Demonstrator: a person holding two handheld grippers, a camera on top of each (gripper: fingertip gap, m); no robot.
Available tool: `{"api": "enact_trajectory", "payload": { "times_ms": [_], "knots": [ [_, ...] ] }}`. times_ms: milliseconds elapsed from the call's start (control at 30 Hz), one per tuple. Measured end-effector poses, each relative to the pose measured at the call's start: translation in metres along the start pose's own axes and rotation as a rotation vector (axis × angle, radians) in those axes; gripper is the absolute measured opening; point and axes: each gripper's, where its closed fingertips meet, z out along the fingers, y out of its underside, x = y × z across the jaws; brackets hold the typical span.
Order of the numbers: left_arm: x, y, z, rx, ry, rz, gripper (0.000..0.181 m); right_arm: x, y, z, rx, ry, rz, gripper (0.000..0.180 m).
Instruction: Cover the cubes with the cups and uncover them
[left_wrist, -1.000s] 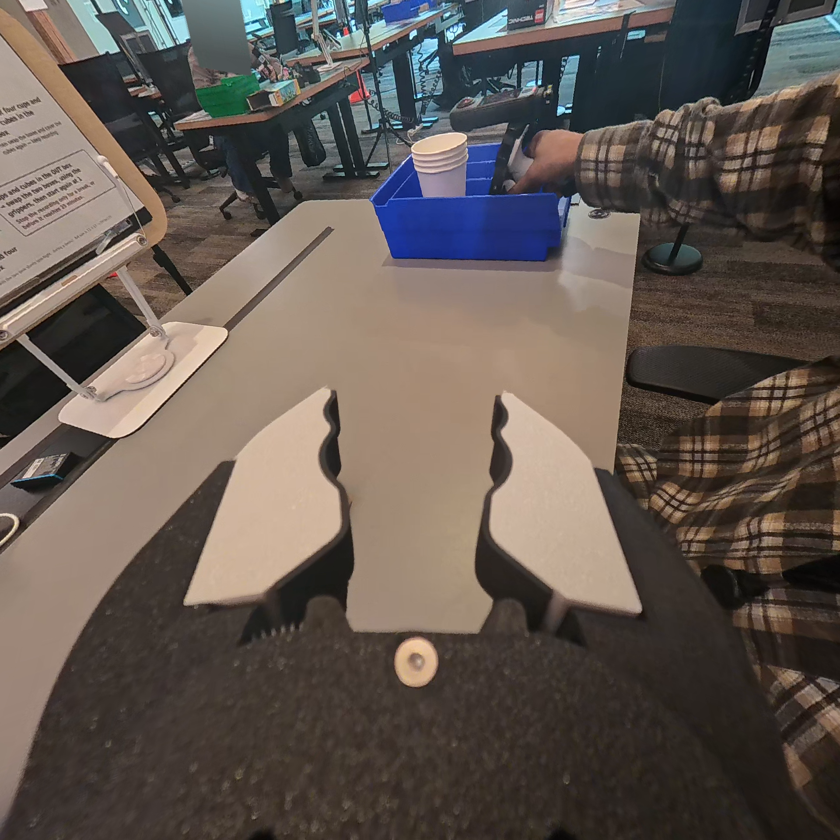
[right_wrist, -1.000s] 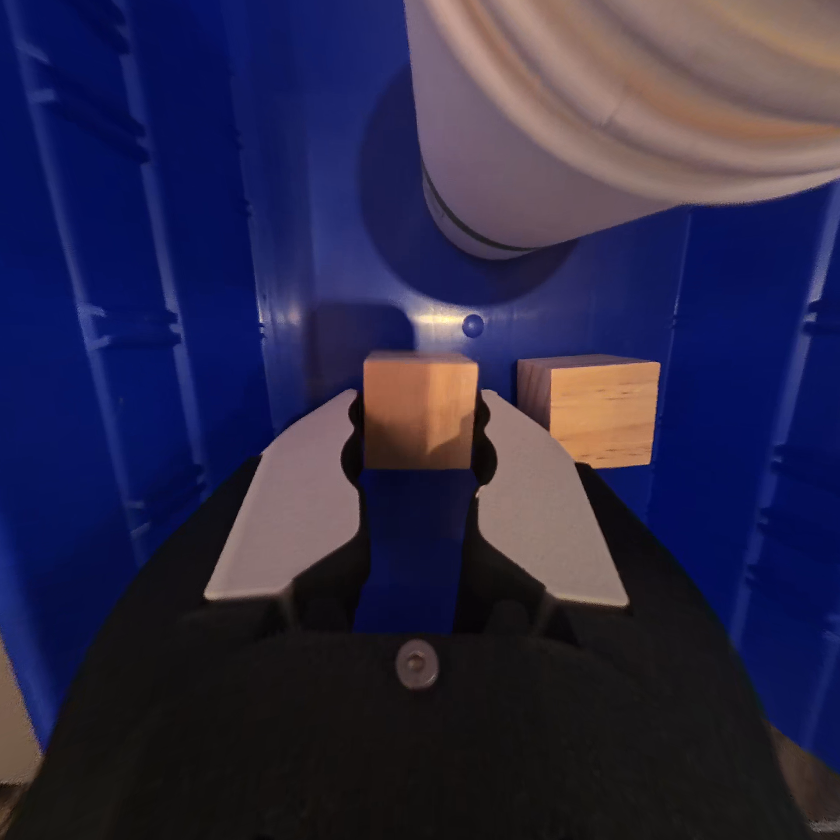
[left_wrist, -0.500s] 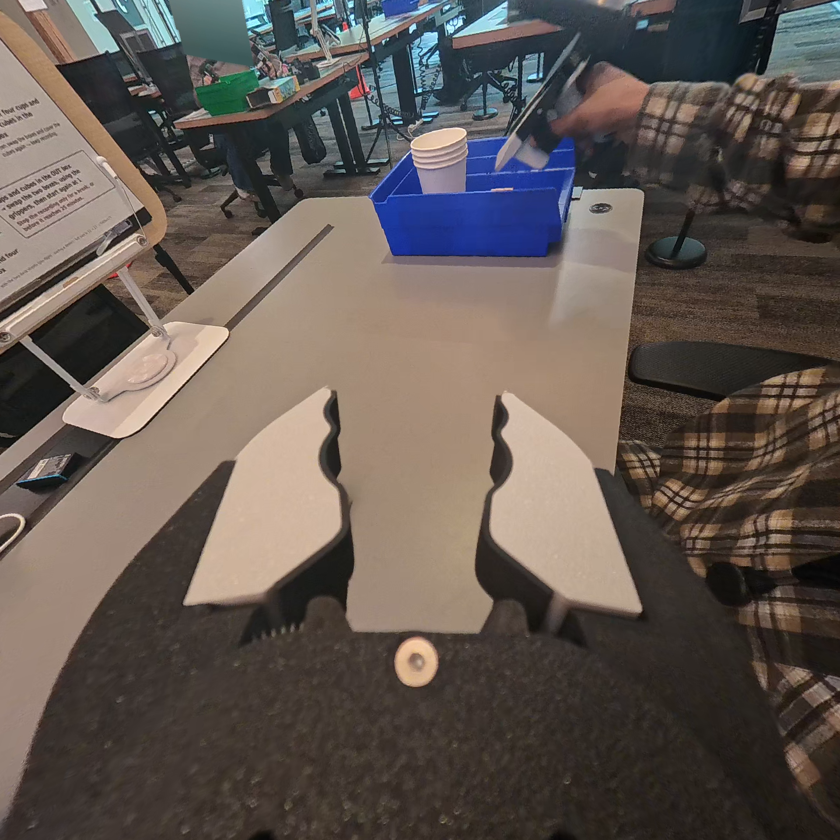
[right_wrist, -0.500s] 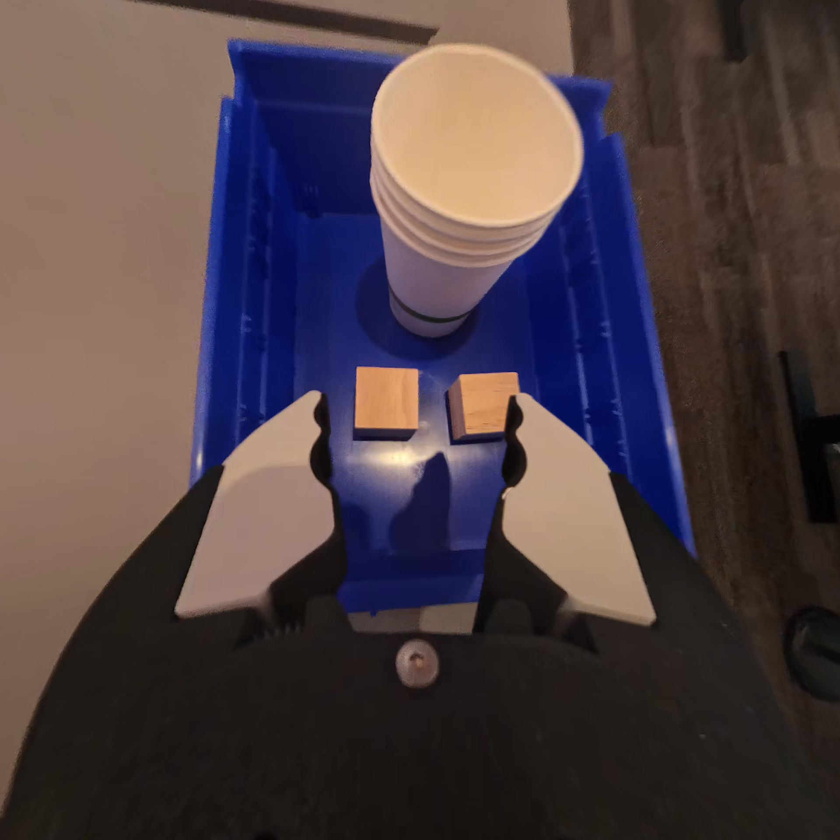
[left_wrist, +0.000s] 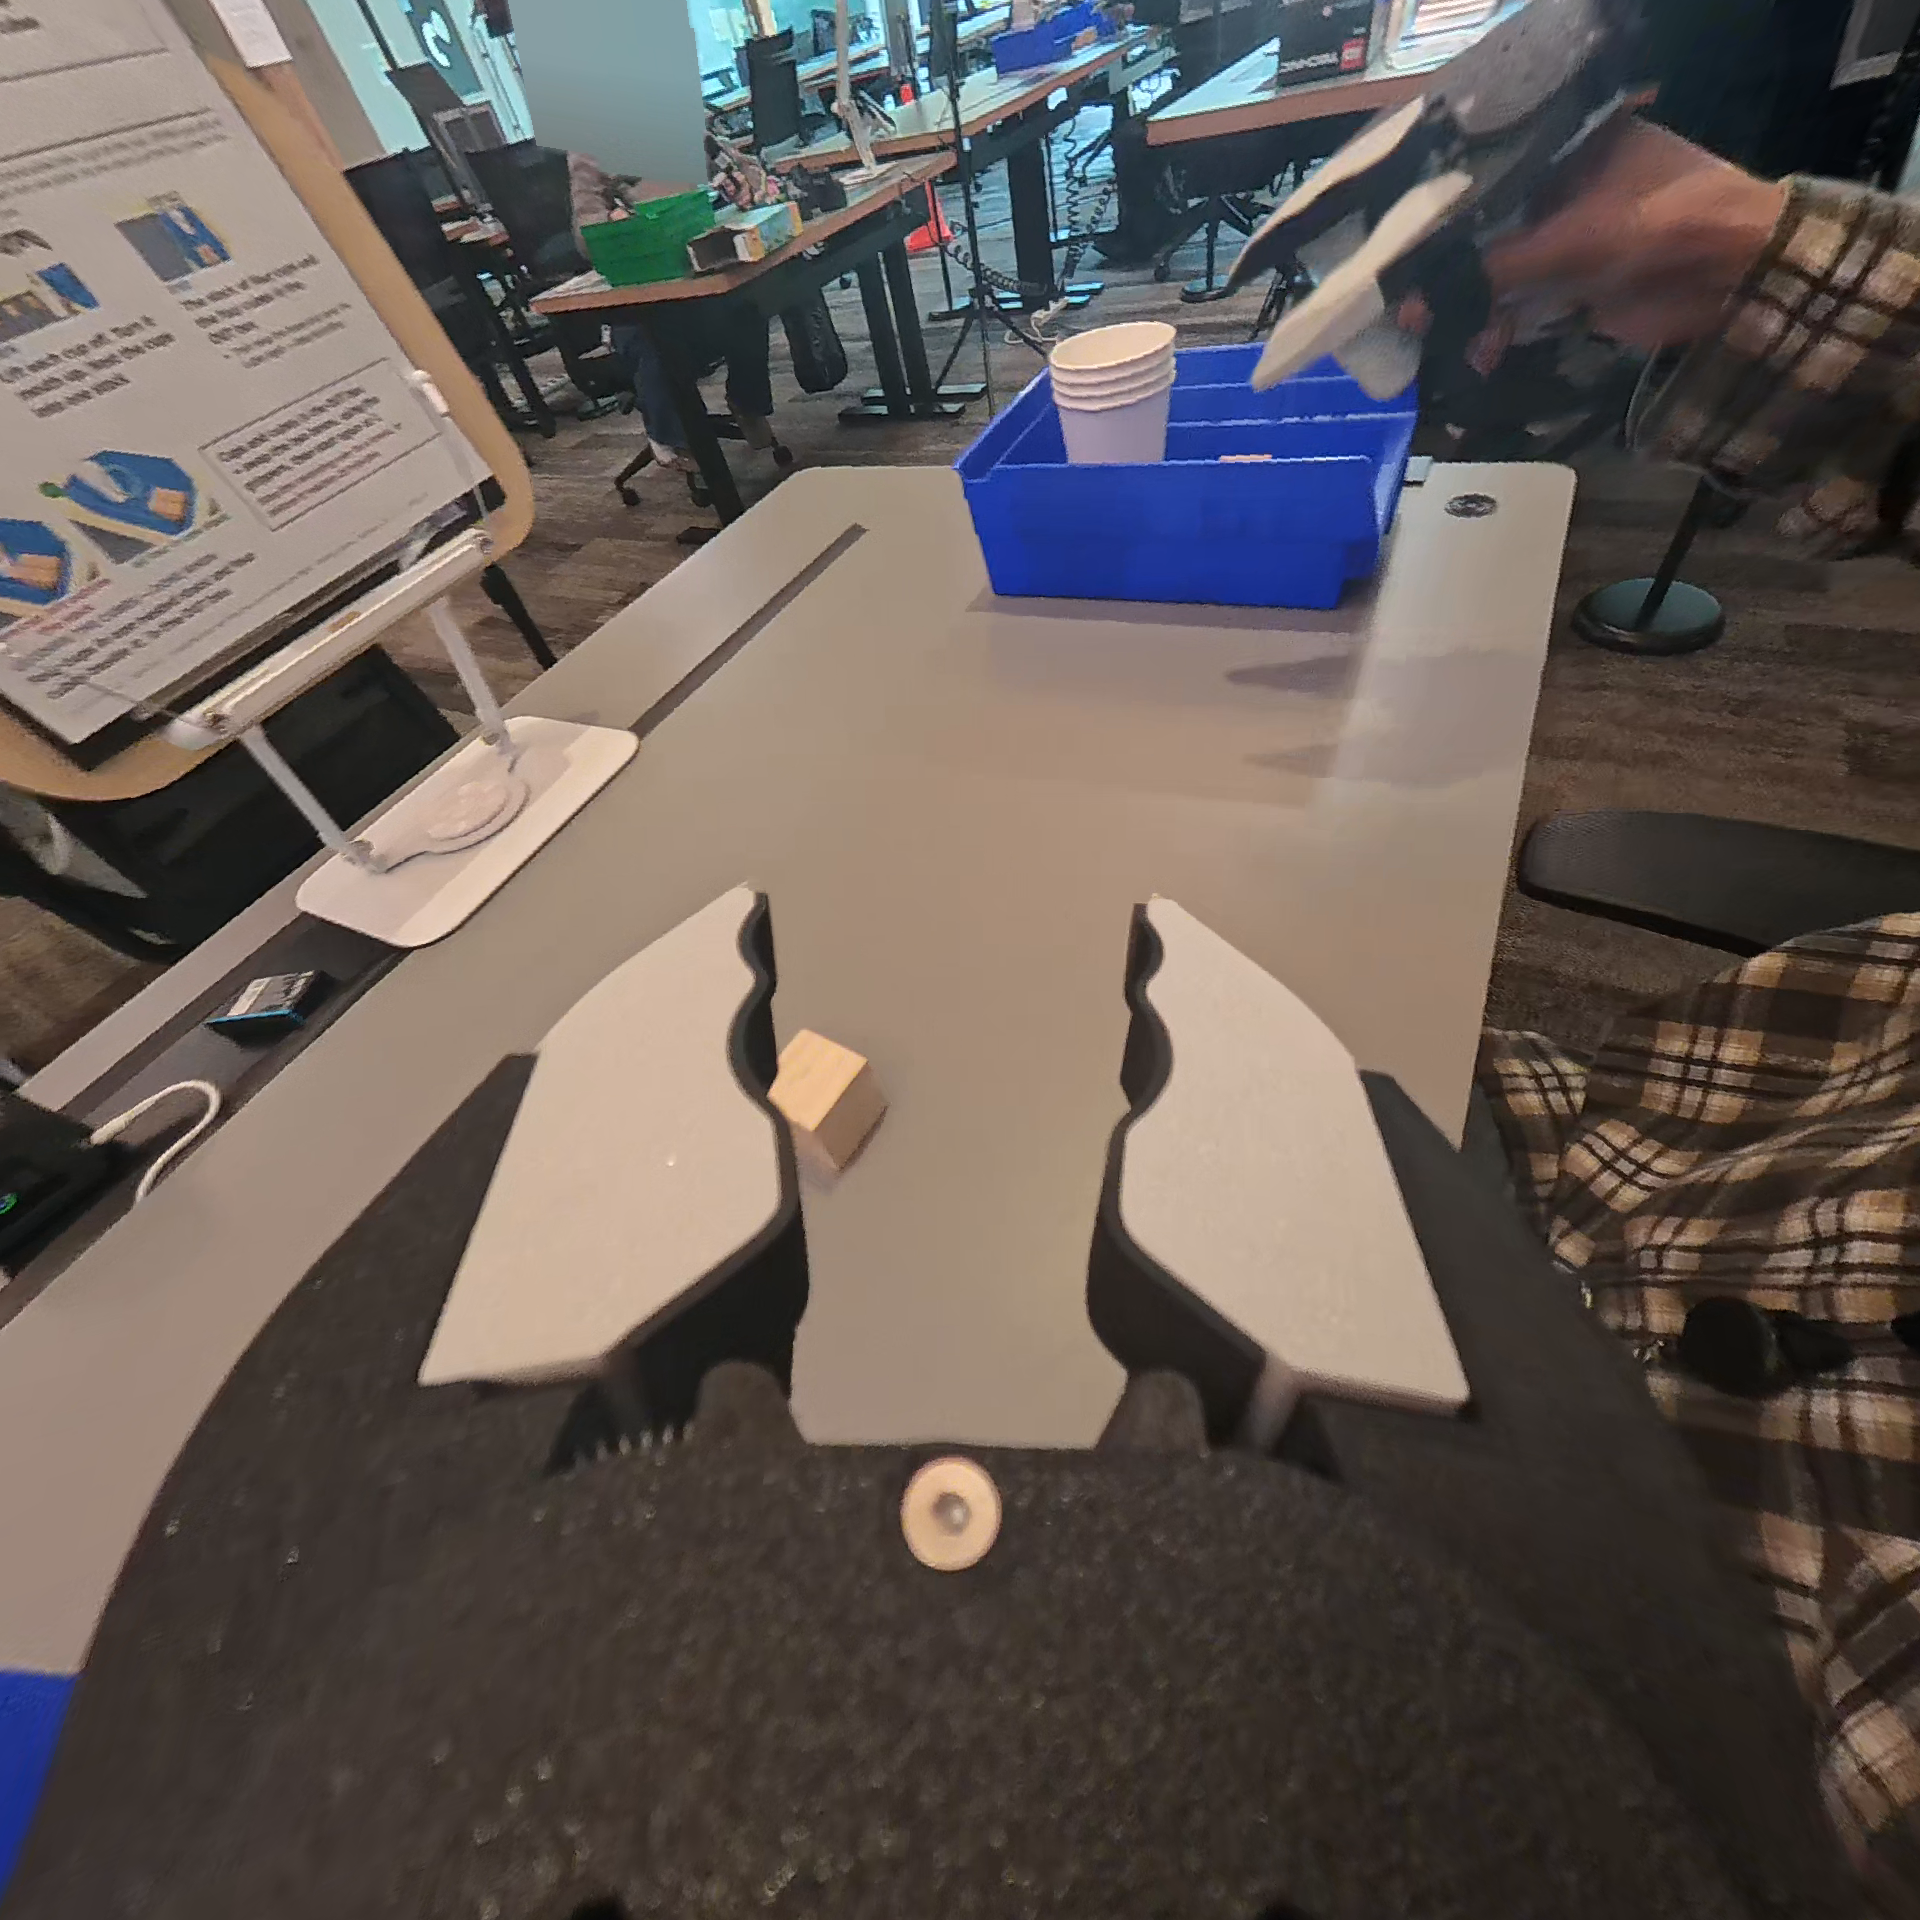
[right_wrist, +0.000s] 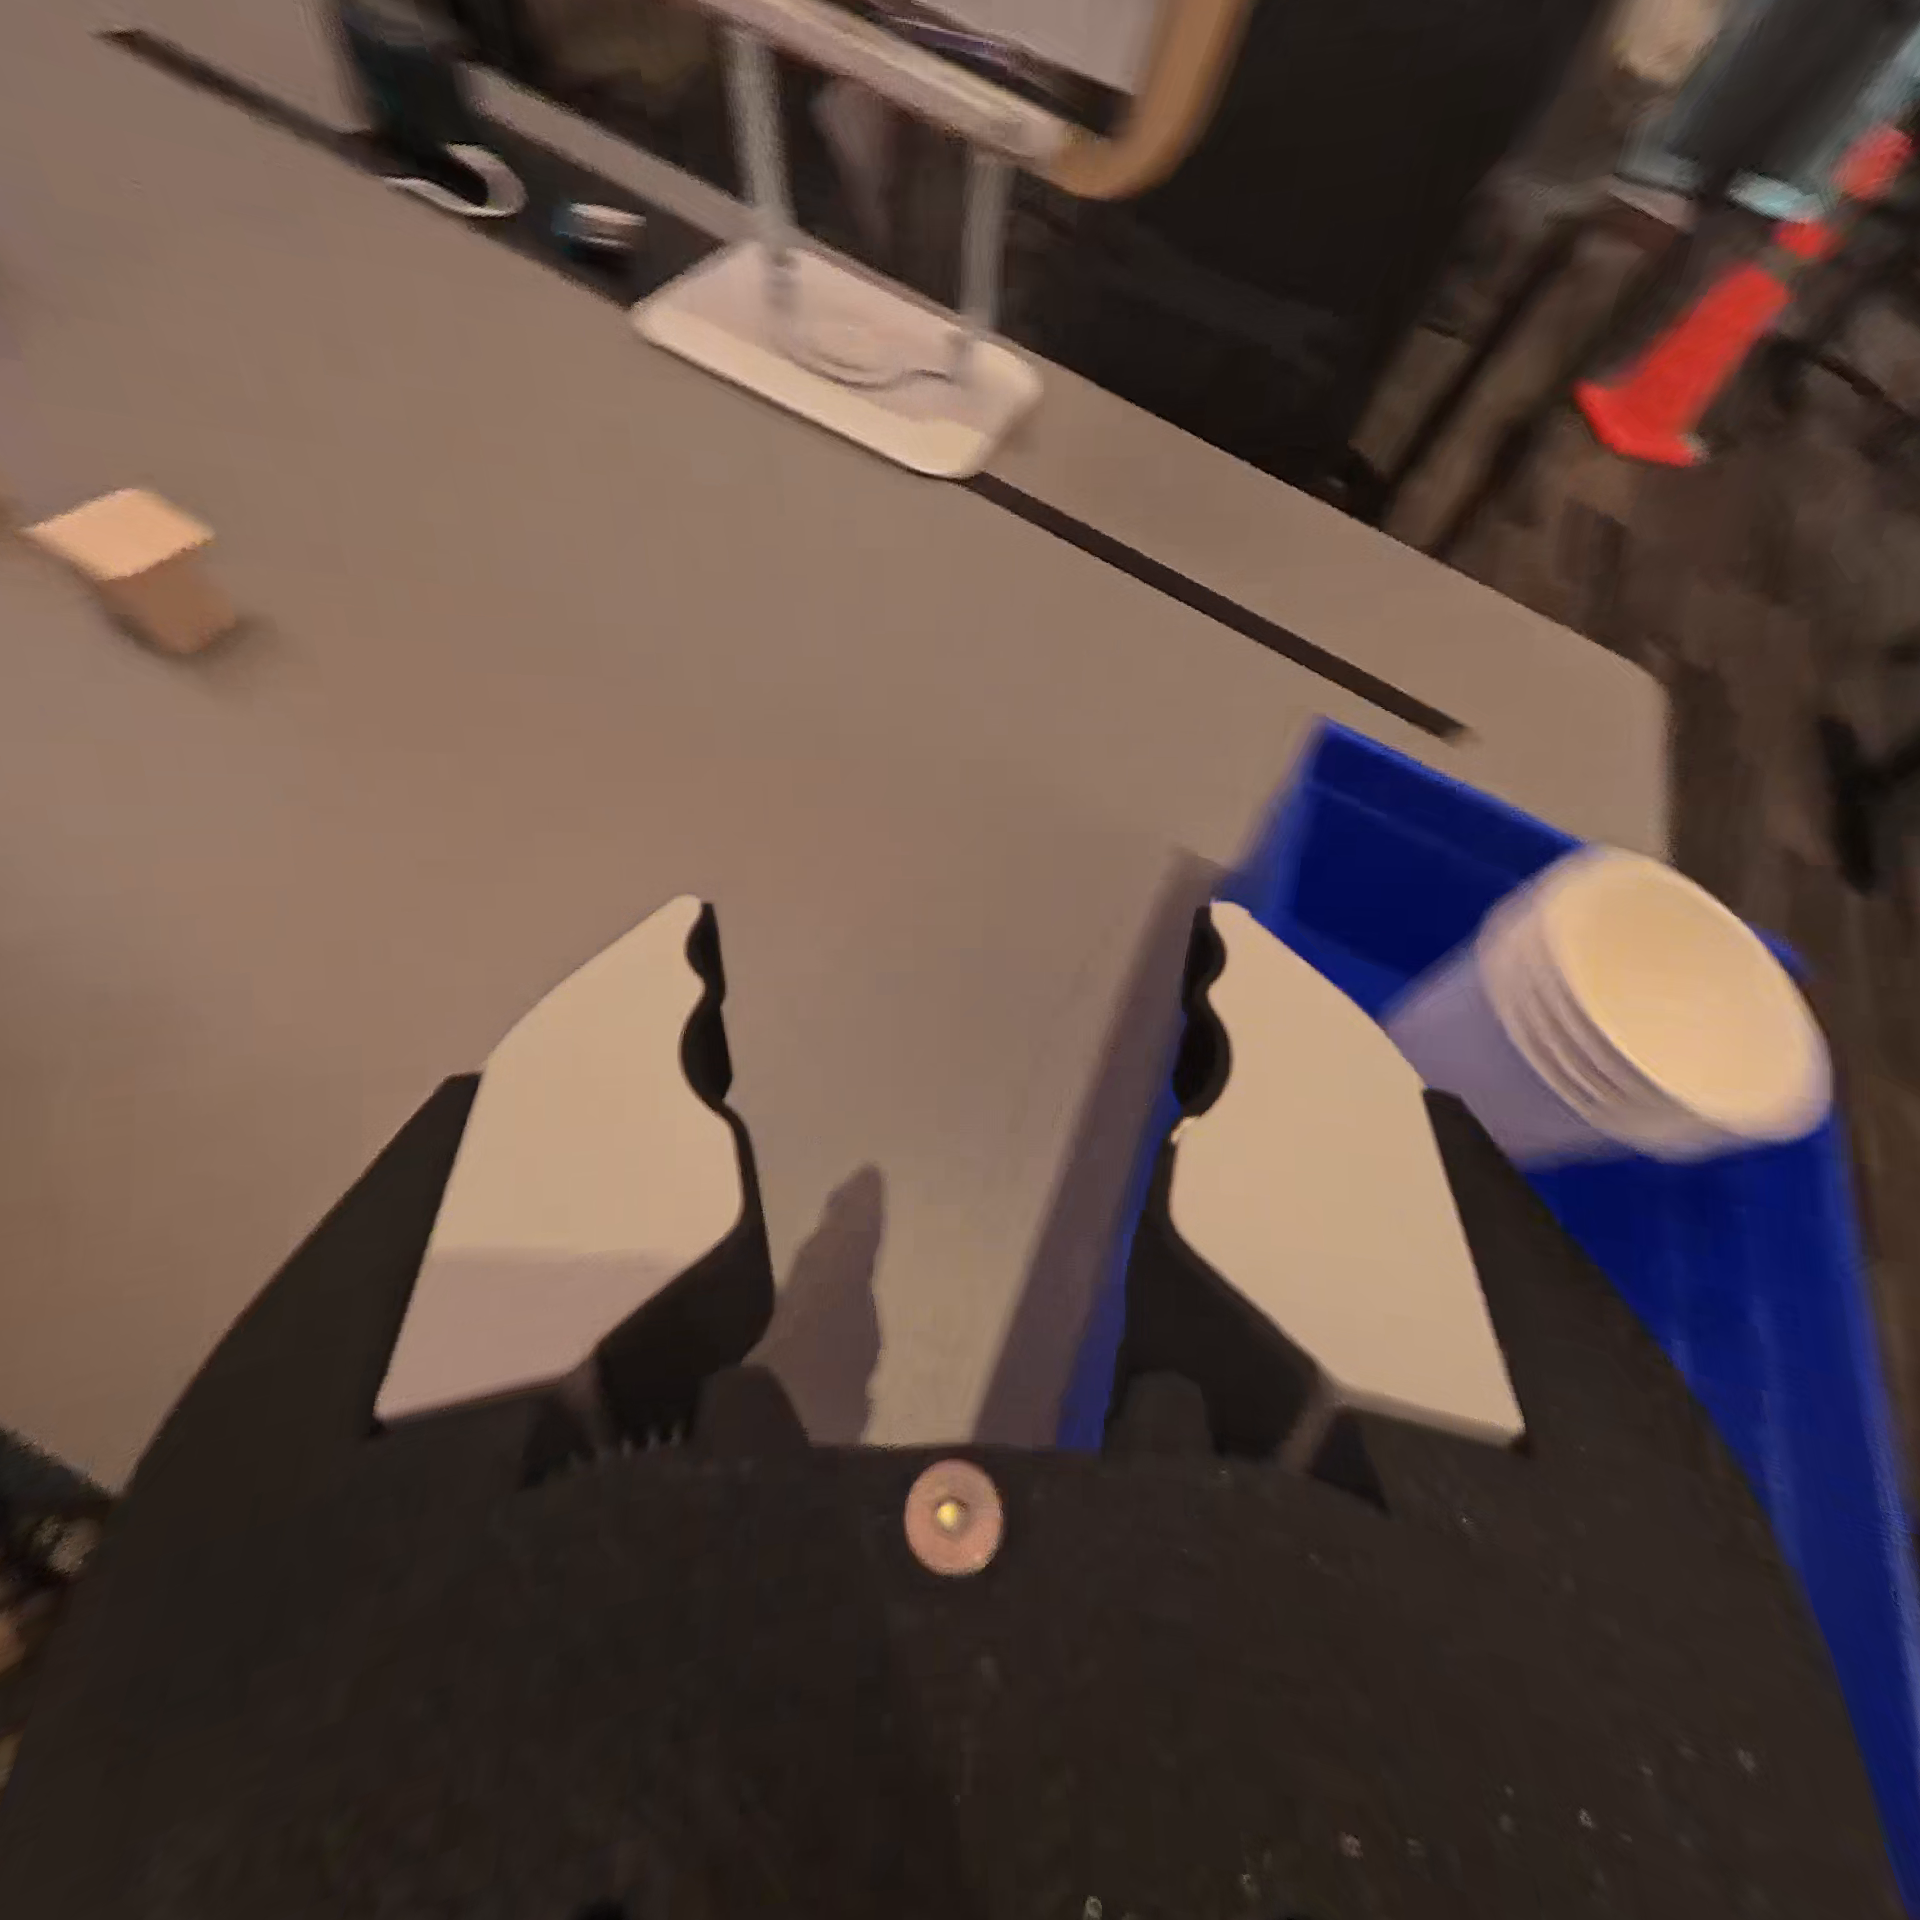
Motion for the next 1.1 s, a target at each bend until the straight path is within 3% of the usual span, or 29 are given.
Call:
{"api": "enact_trajectory", "payload": {
  "times_ms": [200,500,700,1100],
  "knots": [
    [-0.019,0.002,-0.016,0.011,-0.053,-0.03,0.064,-0.14,-0.033,0.084,-0.003,-0.425,-0.318,0.084],
    [-0.026,0.008,-0.022,-0.018,-0.083,-0.013,0.064,-0.296,-0.042,0.189,-0.041,-0.758,-0.477,0.082],
    [-0.027,0.007,-0.025,-0.01,-0.081,-0.012,0.064,-0.322,-0.03,0.224,-0.092,-0.801,-0.453,0.073],
    [-0.025,0.004,-0.027,-0.001,-0.076,-0.004,0.064,-0.325,-0.015,0.237,-0.081,-0.832,-0.391,0.067]
  ]
}}
